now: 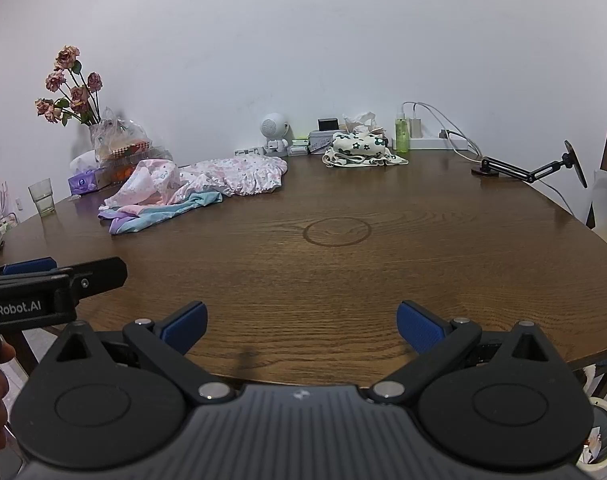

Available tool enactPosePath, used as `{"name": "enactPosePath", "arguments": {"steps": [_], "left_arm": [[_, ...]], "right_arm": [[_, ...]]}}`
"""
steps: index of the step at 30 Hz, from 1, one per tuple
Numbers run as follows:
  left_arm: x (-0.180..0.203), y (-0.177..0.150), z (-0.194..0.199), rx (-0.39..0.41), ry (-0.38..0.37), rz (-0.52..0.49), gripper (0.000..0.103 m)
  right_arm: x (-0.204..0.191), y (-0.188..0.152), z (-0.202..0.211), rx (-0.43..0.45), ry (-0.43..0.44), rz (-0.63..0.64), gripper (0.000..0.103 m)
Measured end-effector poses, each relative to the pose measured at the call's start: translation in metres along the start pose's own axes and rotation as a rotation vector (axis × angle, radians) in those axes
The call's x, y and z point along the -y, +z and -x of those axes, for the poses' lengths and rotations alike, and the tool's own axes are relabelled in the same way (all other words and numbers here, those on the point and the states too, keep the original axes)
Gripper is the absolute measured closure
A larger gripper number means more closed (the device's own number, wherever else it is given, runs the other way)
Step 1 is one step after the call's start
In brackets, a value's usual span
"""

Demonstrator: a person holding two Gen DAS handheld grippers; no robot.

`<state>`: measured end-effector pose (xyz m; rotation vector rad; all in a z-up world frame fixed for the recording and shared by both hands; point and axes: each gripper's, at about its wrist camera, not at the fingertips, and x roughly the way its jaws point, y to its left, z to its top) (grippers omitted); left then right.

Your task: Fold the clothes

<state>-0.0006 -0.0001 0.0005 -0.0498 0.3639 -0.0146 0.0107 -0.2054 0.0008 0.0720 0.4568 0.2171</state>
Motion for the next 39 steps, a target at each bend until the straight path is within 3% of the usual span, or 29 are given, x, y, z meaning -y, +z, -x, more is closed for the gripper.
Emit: {"name": "enactPosePath", "arguments": {"steps": [39], "left_arm": [[-0.001,0.005,-0.002,-0.023,-0.003,0.007,0.0]], "right_arm": [[-0.003,0.0,-0.004,-0.008,0.008,0.0,0.0]]}}
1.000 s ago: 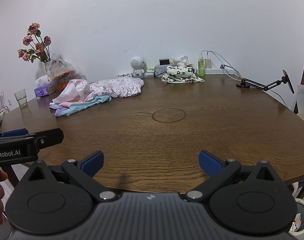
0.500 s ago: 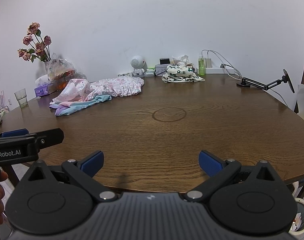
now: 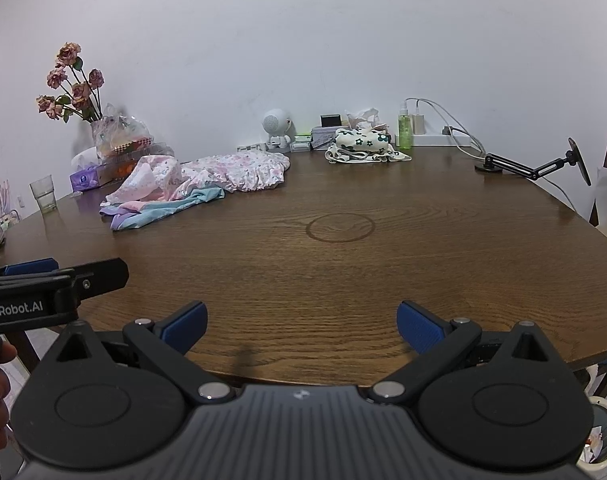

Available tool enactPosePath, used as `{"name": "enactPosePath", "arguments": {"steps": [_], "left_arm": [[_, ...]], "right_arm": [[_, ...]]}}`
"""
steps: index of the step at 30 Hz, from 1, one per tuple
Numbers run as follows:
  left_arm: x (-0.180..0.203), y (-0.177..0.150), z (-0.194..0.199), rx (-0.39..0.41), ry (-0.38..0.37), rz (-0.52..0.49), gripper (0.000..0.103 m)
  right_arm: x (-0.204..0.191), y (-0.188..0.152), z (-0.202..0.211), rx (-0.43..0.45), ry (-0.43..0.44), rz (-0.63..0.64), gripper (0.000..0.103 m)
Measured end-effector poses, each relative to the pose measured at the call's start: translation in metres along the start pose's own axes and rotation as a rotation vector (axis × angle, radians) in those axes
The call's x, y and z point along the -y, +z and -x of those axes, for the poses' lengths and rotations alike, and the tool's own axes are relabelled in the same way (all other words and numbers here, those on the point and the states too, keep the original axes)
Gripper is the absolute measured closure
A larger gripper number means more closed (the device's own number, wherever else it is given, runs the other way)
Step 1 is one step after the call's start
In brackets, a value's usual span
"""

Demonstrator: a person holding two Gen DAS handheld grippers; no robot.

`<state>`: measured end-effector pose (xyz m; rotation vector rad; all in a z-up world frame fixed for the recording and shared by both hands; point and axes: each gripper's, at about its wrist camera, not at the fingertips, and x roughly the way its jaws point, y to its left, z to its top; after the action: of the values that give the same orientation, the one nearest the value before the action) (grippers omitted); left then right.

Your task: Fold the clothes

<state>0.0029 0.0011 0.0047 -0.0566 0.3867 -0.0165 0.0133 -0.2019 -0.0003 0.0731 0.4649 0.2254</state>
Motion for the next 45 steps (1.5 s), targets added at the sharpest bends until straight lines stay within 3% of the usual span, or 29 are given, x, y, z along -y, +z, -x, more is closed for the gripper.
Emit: {"name": "enactPosePath", "arguments": {"steps": [35,45], "left_arm": [[-0.03,0.033,-0.061,-0.002,0.015,0.013,0.0],[-0.063,0.071,-0.083,-0.007,0.072,0.032,0.0]], "right_arm": [[-0.017,0.043,-0.067,-0.008,0.046,0.04,0.0],[-0.035,0.101,-0.094,-0.001,0.127,0.108,0.0]]}}
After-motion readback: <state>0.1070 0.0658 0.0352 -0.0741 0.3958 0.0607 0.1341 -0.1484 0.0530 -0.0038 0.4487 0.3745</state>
